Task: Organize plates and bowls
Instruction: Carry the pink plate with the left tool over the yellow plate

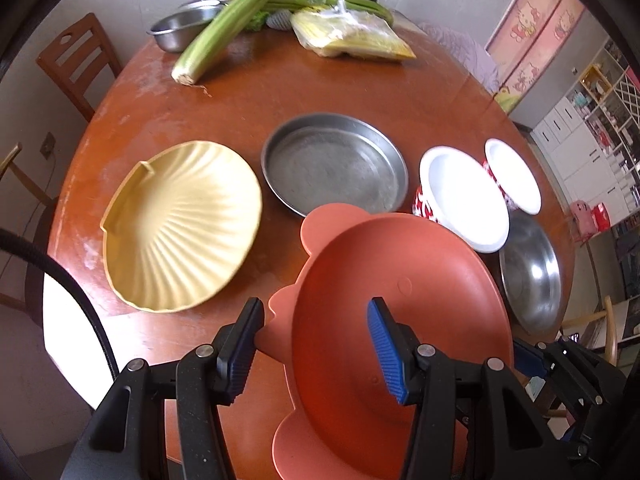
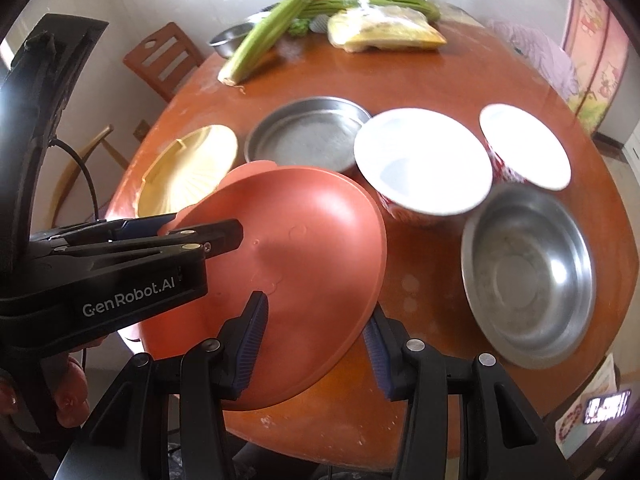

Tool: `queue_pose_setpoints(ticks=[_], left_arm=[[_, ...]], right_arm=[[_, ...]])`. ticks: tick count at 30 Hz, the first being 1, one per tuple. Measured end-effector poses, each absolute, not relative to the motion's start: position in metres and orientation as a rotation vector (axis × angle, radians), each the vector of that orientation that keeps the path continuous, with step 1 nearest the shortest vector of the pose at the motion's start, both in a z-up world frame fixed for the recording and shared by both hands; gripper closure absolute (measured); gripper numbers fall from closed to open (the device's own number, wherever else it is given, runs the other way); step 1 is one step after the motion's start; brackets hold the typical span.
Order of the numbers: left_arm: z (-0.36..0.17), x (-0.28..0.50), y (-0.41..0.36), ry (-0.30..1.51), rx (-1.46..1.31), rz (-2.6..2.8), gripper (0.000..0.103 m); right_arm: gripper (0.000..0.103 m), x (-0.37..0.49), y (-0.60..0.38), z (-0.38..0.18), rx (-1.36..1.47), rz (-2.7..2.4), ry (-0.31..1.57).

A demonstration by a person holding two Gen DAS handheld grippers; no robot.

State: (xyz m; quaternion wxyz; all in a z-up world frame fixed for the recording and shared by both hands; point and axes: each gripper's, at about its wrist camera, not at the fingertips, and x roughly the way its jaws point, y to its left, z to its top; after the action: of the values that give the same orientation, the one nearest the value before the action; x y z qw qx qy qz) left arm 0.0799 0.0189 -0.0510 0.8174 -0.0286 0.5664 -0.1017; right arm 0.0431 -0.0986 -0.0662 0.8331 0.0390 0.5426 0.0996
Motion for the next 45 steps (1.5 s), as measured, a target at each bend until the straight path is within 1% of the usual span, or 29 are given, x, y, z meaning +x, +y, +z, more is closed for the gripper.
queue_pose_setpoints(ticks=[11, 17, 30, 45], left_arm=[[-0.024, 0.099, 0.067, 1.150, -0.099, -0.093, 0.050], [-0.020, 0.111, 0.098, 1.134, -0.113, -0.014, 0.050], [-0.055, 0.140, 0.140, 1.188, -0.165, 0.089, 0.050], [-0.088, 0.159, 0.149, 1.226, -0.153, 0.125, 0.050]], right_arm=[[0.054, 0.077, -0.055, -0.037, 0.019, 0.337, 1.095], [0.054, 0.102, -0.025, -0.034, -0.016, 0.417, 1.087], [0.053, 0.148, 0.022, -0.061, -0.062, 0.522, 1.142], [0.053, 0.176, 0.037, -0.102, -0.059, 0.548, 1.225]])
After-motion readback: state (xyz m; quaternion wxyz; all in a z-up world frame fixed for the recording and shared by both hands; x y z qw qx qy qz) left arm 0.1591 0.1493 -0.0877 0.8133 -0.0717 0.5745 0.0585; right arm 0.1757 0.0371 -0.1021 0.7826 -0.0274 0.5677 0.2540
